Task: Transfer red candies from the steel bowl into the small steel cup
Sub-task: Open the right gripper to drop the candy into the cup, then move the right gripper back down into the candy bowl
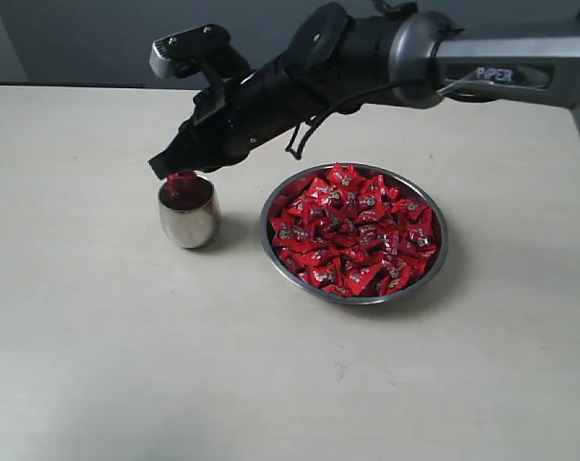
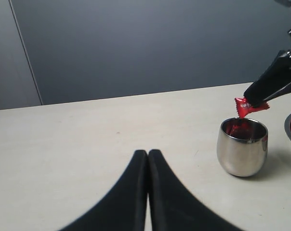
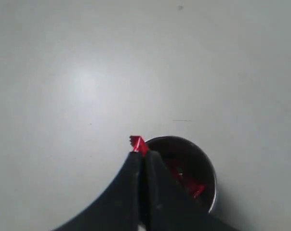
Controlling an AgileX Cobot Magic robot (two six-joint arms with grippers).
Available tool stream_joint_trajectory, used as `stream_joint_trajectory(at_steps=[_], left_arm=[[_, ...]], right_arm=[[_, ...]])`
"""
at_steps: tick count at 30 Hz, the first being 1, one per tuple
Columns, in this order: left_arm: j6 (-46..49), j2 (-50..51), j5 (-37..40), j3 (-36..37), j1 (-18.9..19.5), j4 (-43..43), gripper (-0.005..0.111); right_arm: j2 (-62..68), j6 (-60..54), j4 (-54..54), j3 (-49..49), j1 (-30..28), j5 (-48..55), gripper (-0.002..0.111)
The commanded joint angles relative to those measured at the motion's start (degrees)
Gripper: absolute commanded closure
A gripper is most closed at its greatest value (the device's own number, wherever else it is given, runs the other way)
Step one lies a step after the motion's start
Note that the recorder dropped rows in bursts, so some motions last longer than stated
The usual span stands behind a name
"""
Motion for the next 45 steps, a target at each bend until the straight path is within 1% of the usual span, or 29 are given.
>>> stream_joint_trajectory(at_steps=[1,10,11,12,14,15,20,24,27,30,39,45], left_arm=[[-0.1,-0.3,-0.3,0.2,-0.2,0.1,0.106],[-0.1,-0.3,-0.3,0.2,-0.2,0.1,0.106],[-0.1,-0.3,-0.3,0.2,-0.2,0.1,0.106],[-0.1,-0.3,-0.3,0.2,-0.2,0.1,0.106],[-0.1,-0.3,-0.3,0.2,-0.2,0.1,0.106],[-0.1,-0.3,-0.3,0.2,-0.2,0.1,0.106],[-0.1,-0.3,-0.3,0.2,-0.2,0.1,0.106],[-0.1,-0.3,-0.3,0.2,-0.2,0.1,0.106],[-0.1,-0.3,-0.3,0.2,-0.2,0.1,0.106],[-0.1,-0.3,-0.3,0.2,-0.2,0.1,0.106],[-0.1,-0.3,-0.3,0.2,-0.2,0.1,0.106],[-0.1,-0.3,-0.3,0.2,-0.2,0.1,0.106]], right_arm=[[4.2,-0.3,-0.5,-2.5,0.1,-0.9,0.109],[5.5,0.0,-2.9,-2.5,0.0,-2.2,0.108],[5.5,0.0,-3.0,-2.5,0.0,-2.2,0.105],[5.5,0.0,-3.1,-2.5,0.0,-2.2,0.095],[5.5,0.1,-4.3,-2.5,0.0,-2.2,0.082],[5.5,0.6,-4.8,-2.5,0.0,-2.2,0.078],[2.7,4.5,-8.3,-2.5,0.0,-1.9,0.078],[-2.1,15.1,-20.4,-2.5,-0.3,1.3,0.078],[-5.0,19.1,-26.4,-2.0,-1.3,5.2,0.078],[-7.8,22.3,-31.2,0.2,-2.9,6.8,0.078],[-15.8,24.0,-32.5,15.1,-11.5,2.1,0.078],[-17.1,23.8,-32.7,21.7,-15.7,0.4,0.078]])
